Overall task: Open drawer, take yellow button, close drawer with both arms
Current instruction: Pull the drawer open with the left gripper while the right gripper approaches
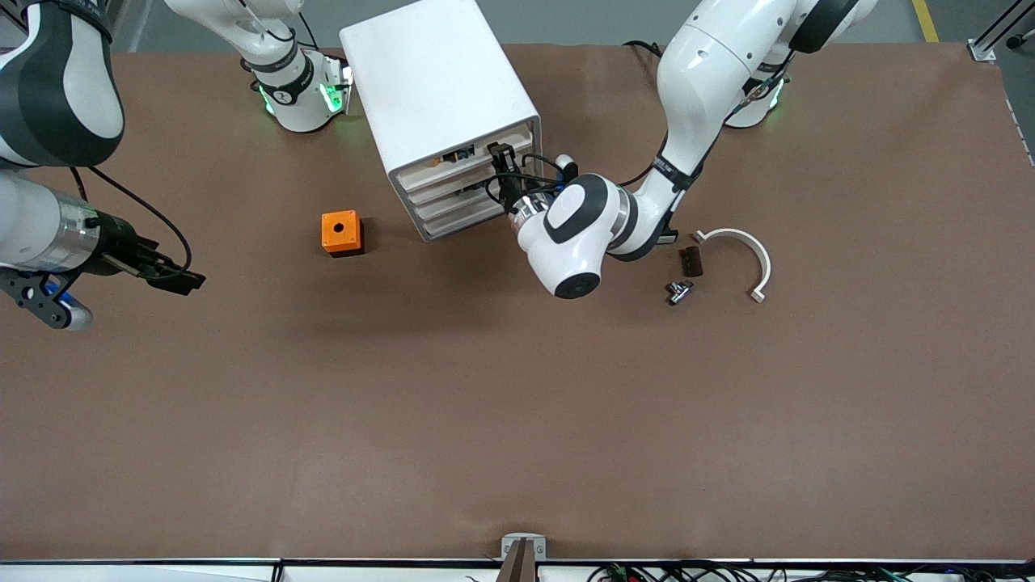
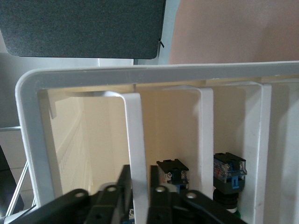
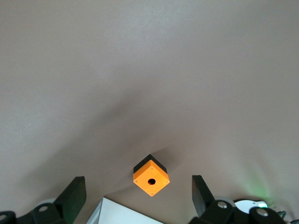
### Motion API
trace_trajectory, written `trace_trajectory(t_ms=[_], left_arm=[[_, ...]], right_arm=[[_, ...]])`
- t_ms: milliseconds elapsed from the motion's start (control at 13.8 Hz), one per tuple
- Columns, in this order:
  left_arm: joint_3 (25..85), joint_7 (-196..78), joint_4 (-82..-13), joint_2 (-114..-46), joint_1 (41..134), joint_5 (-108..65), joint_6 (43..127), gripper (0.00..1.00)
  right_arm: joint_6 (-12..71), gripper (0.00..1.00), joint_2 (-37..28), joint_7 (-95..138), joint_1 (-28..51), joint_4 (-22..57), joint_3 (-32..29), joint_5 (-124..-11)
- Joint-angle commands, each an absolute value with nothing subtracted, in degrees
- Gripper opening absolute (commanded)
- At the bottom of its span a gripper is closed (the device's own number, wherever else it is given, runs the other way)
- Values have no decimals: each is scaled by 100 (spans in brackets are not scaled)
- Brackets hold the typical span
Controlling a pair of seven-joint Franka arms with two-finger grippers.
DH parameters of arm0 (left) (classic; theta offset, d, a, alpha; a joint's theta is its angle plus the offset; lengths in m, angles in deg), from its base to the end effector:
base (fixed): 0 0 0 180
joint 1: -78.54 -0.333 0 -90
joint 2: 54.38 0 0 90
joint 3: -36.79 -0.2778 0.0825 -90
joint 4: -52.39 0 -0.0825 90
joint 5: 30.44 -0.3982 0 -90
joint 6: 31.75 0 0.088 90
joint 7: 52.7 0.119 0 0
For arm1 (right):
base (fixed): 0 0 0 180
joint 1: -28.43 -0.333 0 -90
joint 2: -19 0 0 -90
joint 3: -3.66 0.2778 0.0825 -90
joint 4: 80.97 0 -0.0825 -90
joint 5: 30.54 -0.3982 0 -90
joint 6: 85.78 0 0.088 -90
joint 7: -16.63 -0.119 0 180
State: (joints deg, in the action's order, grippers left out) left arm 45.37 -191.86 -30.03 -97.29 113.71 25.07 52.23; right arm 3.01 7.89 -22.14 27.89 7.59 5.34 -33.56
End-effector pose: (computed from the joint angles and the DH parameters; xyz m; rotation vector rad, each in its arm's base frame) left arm 0.4042 -0.5124 0.2299 -1.1940 -1.7681 1.2907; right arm 0.6042 0.0287 0.4709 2.9555 -0.9824 -0.3096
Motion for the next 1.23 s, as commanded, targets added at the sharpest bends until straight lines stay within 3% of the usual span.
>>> trace_trajectory(t_ms=[0, 433, 867, 939, 1011, 1083, 1156], left_arm=[[4462, -19236, -2882, -9780, 11422, 2625, 5210, 0], [3733, -19210, -2540, -9771, 11168, 2634, 5210, 0], [3732, -19157, -2311, -9771, 10798, 2642, 5657, 0], [3723, -19148, -2311, -9771, 10772, 2642, 5667, 13], [3732, -19148, -2302, -9771, 10685, 2642, 5675, 50], [3741, -19157, -2302, -9771, 10658, 2642, 5684, 78], [3732, -19166, -2302, -9753, 10657, 2642, 5684, 91]], right_arm=[[254, 100, 881, -3106, 2414, 745, 524, -3405], [631, 100, 986, -4874, 1272, 1016, 533, -3414], [1746, 100, 864, -7175, -248, 1193, 516, -3362], [1975, 100, 759, -7562, -451, 1193, 516, -3318], [2160, 100, 679, -7835, -609, 1184, 516, -3309], [2275, 100, 626, -8021, -767, 1184, 516, -3300], [2337, 100, 539, -8214, -917, 1184, 516, -3230]])
